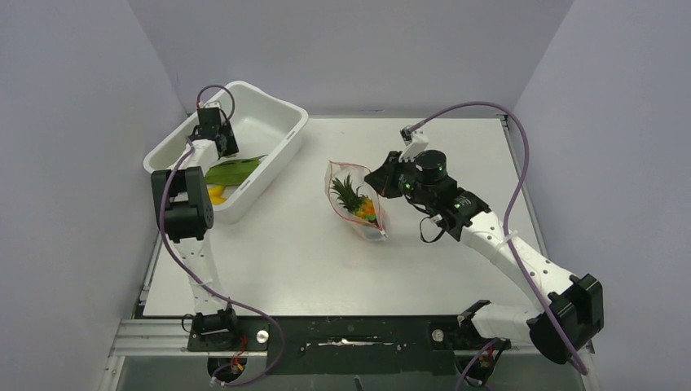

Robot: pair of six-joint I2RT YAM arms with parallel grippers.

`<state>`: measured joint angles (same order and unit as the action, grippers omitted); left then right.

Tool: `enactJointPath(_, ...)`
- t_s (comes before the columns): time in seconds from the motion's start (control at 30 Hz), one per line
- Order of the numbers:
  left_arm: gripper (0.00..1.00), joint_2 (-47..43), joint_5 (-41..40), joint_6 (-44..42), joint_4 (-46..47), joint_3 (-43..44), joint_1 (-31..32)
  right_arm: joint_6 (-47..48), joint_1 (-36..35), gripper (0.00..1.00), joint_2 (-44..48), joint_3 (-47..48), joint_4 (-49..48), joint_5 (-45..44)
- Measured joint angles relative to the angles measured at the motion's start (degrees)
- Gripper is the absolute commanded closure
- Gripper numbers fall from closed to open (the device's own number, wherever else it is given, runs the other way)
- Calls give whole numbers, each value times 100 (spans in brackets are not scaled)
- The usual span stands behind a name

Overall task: Place the food in the zip-top bag and seal the zipper
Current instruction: Pick up the fake vegetable from the bin.

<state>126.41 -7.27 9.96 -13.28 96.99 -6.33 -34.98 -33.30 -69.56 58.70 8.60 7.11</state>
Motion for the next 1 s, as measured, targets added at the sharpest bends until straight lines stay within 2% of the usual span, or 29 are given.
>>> enactJointPath(0.13, 65, -444, 26, 48, -2, -260, 61, -48, 0, 100, 39, -101, -68, -2)
enactJointPath(0.5, 65, -1200, 205, 151, -76, -304, 181, -216, 0, 100, 90, -155, -186, -2)
enactJointPath(1.0, 65, -2905, 1196, 505, -254, -1320, 623, -452, -22, 100, -35, -155, -293, -2)
